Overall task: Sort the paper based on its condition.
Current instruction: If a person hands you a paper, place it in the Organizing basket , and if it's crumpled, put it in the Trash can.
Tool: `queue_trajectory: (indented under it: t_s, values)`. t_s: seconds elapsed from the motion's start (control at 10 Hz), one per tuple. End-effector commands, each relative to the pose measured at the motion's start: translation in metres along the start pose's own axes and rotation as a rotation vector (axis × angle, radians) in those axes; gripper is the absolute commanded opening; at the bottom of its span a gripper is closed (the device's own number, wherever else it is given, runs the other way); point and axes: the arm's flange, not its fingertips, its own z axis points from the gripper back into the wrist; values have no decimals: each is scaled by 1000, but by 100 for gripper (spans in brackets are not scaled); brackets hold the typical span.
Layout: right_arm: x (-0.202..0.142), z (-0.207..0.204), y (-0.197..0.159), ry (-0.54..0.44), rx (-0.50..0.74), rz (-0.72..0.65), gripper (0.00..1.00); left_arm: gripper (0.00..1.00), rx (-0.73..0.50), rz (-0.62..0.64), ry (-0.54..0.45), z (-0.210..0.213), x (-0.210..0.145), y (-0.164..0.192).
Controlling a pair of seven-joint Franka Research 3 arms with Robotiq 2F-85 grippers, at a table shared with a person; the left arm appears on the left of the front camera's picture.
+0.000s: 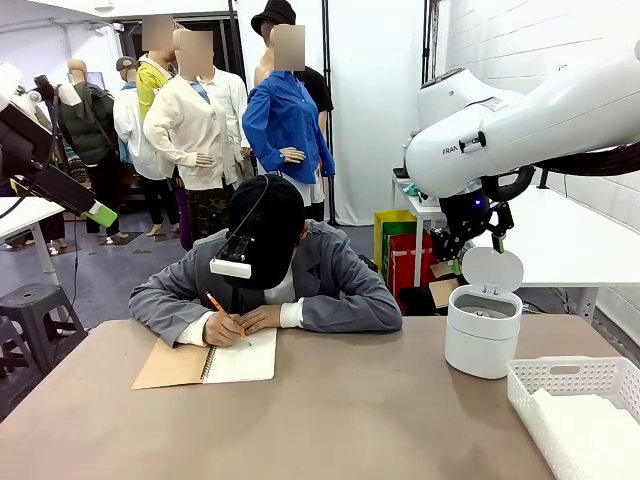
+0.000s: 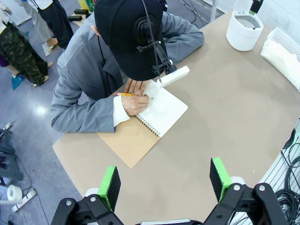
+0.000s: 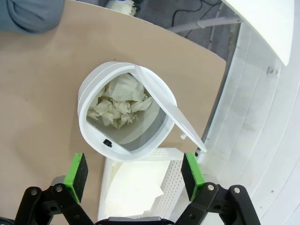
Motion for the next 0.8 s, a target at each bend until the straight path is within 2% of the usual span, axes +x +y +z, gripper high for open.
queue_trajectory:
  t_s: [0.0,0.4,0.7]
  values:
    - [0,0,0,0,0,0,100,100,1,-3,0,0,0,0]
    - [-32,43,23,-126,191,139,100,100,1,-3,0,0,0,0]
    - [-50,77,26,-307,349,204,100,100,1,-3,0,0,0,0]
